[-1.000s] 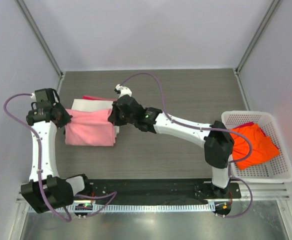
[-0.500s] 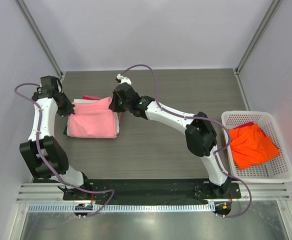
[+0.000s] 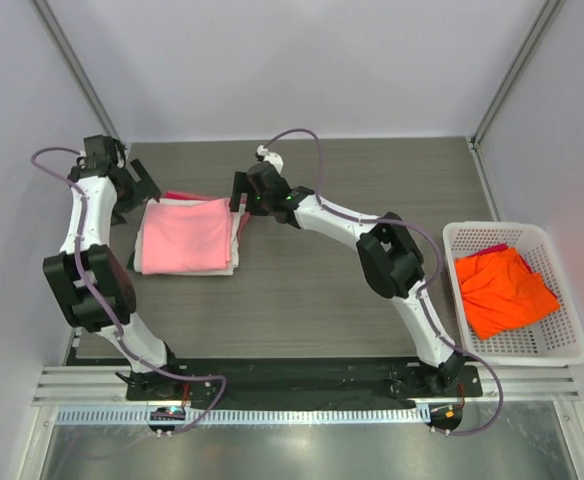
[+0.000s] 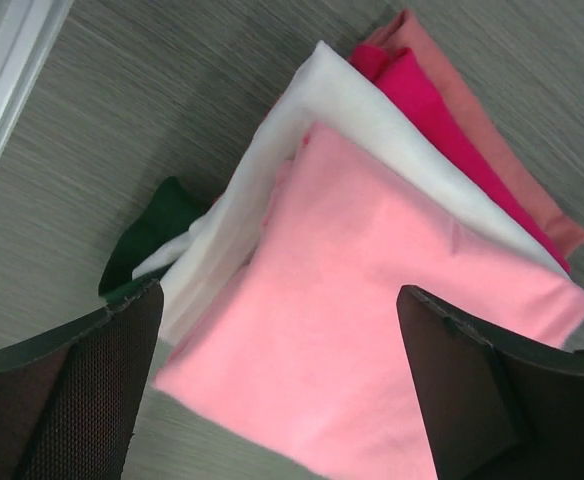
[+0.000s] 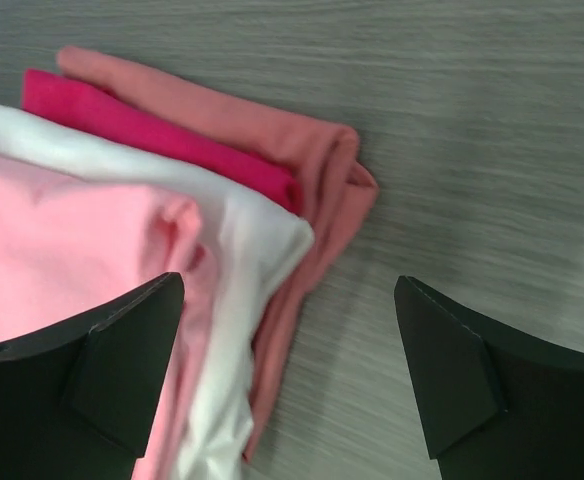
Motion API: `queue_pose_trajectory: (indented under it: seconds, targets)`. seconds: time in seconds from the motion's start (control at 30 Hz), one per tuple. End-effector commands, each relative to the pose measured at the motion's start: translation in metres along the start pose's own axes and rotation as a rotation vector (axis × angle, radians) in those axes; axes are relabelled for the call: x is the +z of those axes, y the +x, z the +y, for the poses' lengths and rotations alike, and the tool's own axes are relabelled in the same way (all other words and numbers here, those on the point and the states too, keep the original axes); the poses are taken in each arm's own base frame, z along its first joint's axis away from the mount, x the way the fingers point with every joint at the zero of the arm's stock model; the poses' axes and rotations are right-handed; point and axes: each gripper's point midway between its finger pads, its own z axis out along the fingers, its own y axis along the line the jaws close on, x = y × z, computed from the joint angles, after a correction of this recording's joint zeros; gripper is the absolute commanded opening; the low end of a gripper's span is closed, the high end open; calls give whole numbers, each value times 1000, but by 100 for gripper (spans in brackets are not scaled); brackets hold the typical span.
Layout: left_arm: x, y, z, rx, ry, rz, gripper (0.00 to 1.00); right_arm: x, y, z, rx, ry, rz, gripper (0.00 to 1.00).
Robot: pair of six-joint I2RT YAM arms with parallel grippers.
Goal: Fold and stack the t-shirts
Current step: Neatly place the folded tshirt to the corner, then reset both grippers
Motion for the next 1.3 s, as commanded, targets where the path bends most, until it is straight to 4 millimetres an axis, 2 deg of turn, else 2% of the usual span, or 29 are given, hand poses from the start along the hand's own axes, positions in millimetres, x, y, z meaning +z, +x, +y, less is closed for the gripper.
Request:
queue_pose_trajectory:
  seconds: [0.0,0.1,0.13,0.23,0.27,0.3,0.33,0.37,0.4,0.43,0.47,0.5,0.53,0.57,0.6,0.63,0.67,0.7,0.73,0.77,0.8,0.83,0.87,0.9,0.97,1.03,1.1,1.13,1.27]
  targets:
    - [-66,-24,-10,-7,41,-198,100,-56,-52,27,-27,-66,-152,92]
    - [-101,-16,-26,11,100,-250,100,-92,-67,27,-44,-84,-190,91]
    - [-108,-14,-31,12,116,-261,99,-95,-55,13,-61,-68,-160,90]
    - [-125,7,-58,1,260,-241,99,-122,-54,-14,-49,-52,-148,84]
    - [-133,21,-80,-25,388,-186,98,-130,-54,-20,-43,-49,-150,83]
    - [-130,31,-91,-41,456,-175,97,-145,-50,-32,-39,-38,-147,80]
    - [-133,39,-103,-50,521,-156,96,-153,-55,-45,-28,-19,-161,78]
    - [-138,54,-123,-38,595,-123,95,-162,-55,-52,-25,-11,-167,77]
    - [-138,56,-135,-40,625,-141,94,-180,-53,-63,-19,-5,-177,76]
    - [-135,69,-145,-7,625,-126,94,-188,-52,-70,-22,3,-180,76]
    - [-135,82,-162,48,612,-134,94,-195,-53,-85,-18,37,-180,76]
    - [-132,90,-172,100,611,-127,94,-201,-45,-98,-21,58,-166,75]
    - [-136,93,-185,134,629,-124,93,-217,-50,-101,-21,54,-184,74]
    - [-123,112,-202,185,624,-63,93,-225,-50,-120,-10,110,-178,73]
    - [-116,121,-207,218,609,-40,91,-231,-44,-135,-15,153,-171,72]
    - [-112,126,-215,246,603,-30,89,-246,-51,-142,-5,174,-201,72]
    - [-100,142,-229,297,587,5,88,-255,-47,-157,-2,222,-193,70]
    - [-95,148,-233,322,567,15,88,-263,-47,-181,14,307,-215,67]
    - [-83,151,-234,347,523,7,86,-272,-49,-191,25,340,-234,66]
    - [-82,157,-244,374,523,10,86,-287,-51,-198,30,362,-262,65]
    - [-63,168,-245,395,480,46,85,-293,-48,-207,33,386,-269,64]
    - [-57,173,-247,409,468,58,85,-300,-50,-215,25,406,-277,64]
    - [-53,179,-251,420,465,65,84,-311,-51,-216,19,407,-290,64]
    - [-42,185,-254,430,452,79,84,-315,-47,-220,11,420,-285,64]
    - [-36,196,-260,451,456,89,86,-324,-44,-224,-15,439,-281,65]
    - [-21,199,-259,457,427,66,88,-334,-42,-228,-19,453,-300,74]
    - [-14,202,-263,463,433,56,91,-341,-35,-233,-19,467,-304,78]
    - [-3,209,-260,472,417,75,91,-343,-34,-235,-17,471,-312,81]
    - [13,224,-256,494,394,115,90,-347,-25,-237,11,459,-321,88]
